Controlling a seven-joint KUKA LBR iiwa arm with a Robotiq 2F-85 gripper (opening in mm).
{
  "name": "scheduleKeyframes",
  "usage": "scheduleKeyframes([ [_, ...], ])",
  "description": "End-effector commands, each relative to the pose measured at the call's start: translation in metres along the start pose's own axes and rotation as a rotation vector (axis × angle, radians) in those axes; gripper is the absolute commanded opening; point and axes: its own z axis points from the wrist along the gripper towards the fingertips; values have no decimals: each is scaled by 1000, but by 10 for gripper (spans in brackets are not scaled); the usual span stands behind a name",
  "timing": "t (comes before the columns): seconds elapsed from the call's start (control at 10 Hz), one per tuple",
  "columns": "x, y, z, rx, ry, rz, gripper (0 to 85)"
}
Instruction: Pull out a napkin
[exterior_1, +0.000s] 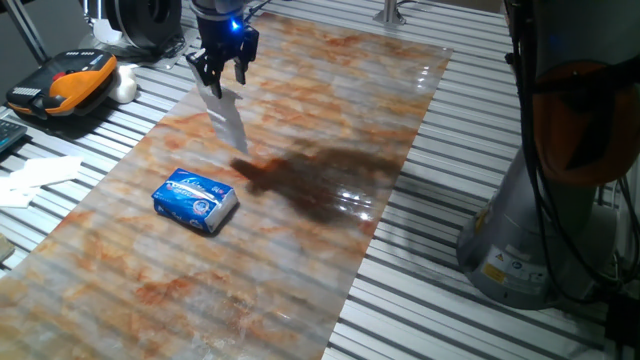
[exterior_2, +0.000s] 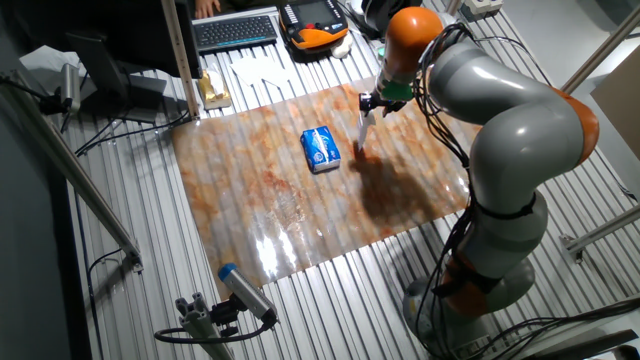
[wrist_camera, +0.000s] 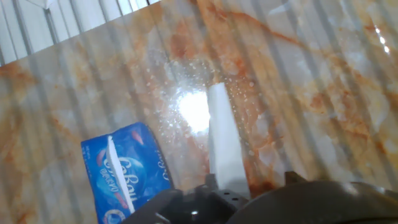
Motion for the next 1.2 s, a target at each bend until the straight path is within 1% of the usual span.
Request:
scheduleKeyframes([
  [0.0,1,-1,1,-3,1,-3,680],
  [0.1,1,-2,2,-3,1,-3,680],
  [0.3,2,-3,2,13,-6,12,680],
  [0.5,0,0,2,33,-15,35,680],
  [0.6,-1,2,2,22,-10,46,680],
  [0.7,-3,4,3,44,-27,46,680],
  [0.8,-5,7,1,62,-31,53,680],
  [0.9,-5,8,1,60,-30,61,680],
  [1.1,-8,11,0,103,-45,89,680],
])
